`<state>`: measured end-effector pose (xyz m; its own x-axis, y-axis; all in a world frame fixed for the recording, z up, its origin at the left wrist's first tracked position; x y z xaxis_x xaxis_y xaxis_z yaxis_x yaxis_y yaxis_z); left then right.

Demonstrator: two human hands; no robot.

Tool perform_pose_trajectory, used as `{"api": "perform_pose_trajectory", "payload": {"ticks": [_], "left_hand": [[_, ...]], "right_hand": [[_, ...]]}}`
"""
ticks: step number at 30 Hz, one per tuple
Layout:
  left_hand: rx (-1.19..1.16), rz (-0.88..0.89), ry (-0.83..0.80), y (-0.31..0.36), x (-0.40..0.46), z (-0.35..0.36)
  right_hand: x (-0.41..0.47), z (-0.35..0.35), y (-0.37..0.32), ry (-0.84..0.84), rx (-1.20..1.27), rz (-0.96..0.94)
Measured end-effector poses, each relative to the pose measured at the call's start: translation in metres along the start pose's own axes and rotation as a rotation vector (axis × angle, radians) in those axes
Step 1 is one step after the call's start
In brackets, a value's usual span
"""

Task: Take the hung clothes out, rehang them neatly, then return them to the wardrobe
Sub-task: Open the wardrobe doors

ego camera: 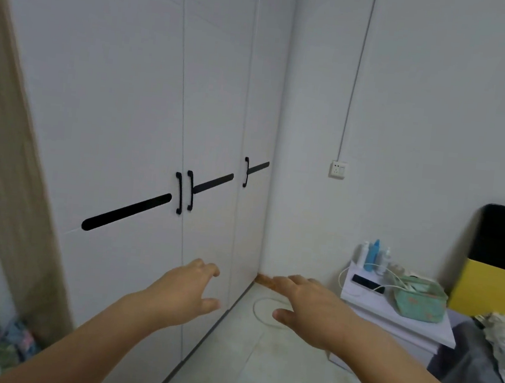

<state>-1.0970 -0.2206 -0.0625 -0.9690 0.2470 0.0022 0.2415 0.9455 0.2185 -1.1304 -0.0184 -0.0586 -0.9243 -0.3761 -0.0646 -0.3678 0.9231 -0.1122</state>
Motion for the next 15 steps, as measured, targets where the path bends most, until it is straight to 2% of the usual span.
{"api": "perform_pose_trajectory", "payload": {"ticks": [11,15], "left_hand": [[-0.051,-0.196,0.098,-0.005,0.15,0.004],[-0.053,-0.27,0.072,-0.021,0.182,0.008]], "right_hand": [[0.158,-0.023,0.085,-0.084,-0.094,-0.183],[0.207,-0.022,0.093,-0.171,-0.082,-0.247]]}}
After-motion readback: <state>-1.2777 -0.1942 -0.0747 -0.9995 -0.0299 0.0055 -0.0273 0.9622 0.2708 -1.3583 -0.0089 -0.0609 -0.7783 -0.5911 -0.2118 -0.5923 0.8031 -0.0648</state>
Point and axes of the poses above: each hand's wrist, its own x-axis towards the middle knuckle, its own z-axis out of the palm, y = z × x, the point moved 3 cm from there along x, towards the middle knuckle, and after that the axes turned 11 degrees about z, right-handed, at the moved point
